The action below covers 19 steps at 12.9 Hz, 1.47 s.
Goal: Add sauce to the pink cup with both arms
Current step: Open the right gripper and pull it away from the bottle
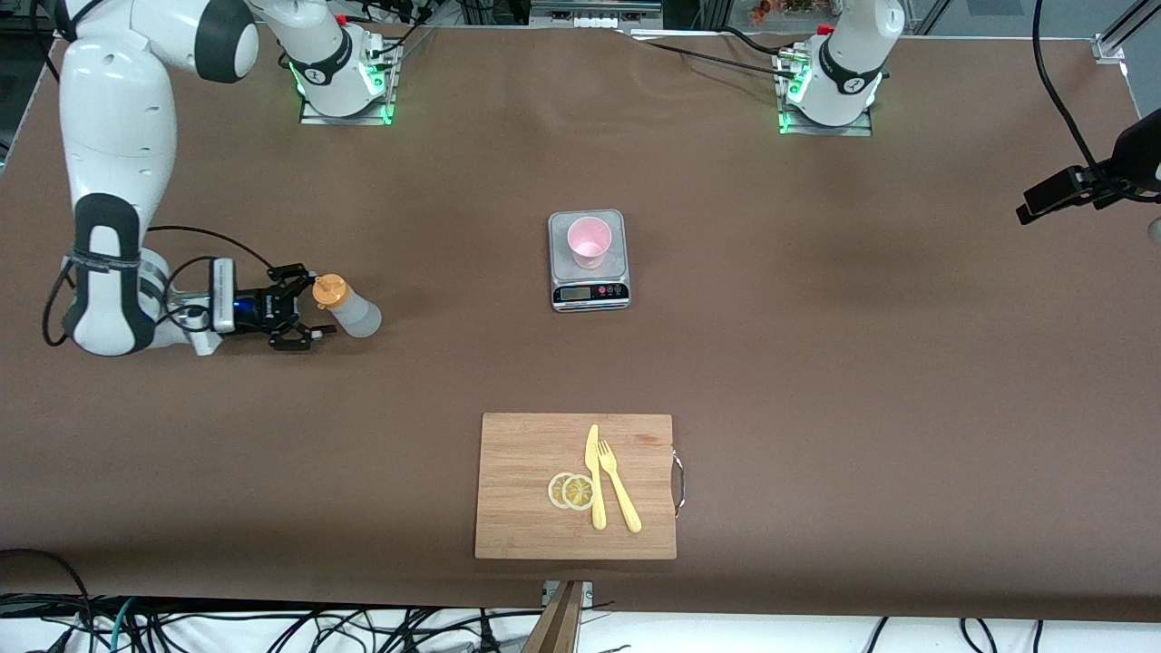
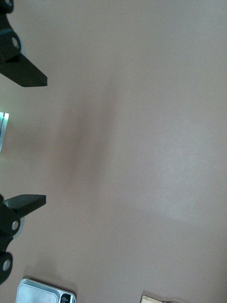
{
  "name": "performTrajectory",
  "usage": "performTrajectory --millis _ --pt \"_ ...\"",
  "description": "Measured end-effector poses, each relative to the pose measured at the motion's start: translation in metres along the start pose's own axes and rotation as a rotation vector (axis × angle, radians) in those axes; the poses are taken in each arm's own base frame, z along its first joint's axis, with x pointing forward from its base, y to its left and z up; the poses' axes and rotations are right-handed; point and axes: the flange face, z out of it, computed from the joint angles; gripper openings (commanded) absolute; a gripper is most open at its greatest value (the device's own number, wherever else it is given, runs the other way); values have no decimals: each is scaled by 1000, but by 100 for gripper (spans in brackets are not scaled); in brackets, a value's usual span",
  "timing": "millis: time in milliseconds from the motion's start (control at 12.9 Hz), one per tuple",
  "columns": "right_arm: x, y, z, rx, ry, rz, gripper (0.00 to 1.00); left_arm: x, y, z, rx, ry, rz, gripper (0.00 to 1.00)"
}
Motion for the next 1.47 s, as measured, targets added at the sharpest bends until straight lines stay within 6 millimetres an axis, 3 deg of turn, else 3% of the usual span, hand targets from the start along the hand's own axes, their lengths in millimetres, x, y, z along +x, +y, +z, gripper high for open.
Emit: performTrajectory --millis 310,543,1008,1319,1474 --pt "-5 -11 -47 -59 -18 53 100 0 0 0 0 0 0 100" --pt "16 10 -70 -74 -47 143 100 0 0 0 0 0 0 100" --pt "83 43 -102 -90 -89 317 100 2 3 4 2 -7 5 100" --pt "145 64 -108 -95 -138 457 100 3 4 5 2 -8 6 100" --pt "187 73 -108 -130 -251 551 100 2 8 4 2 -6 13 100"
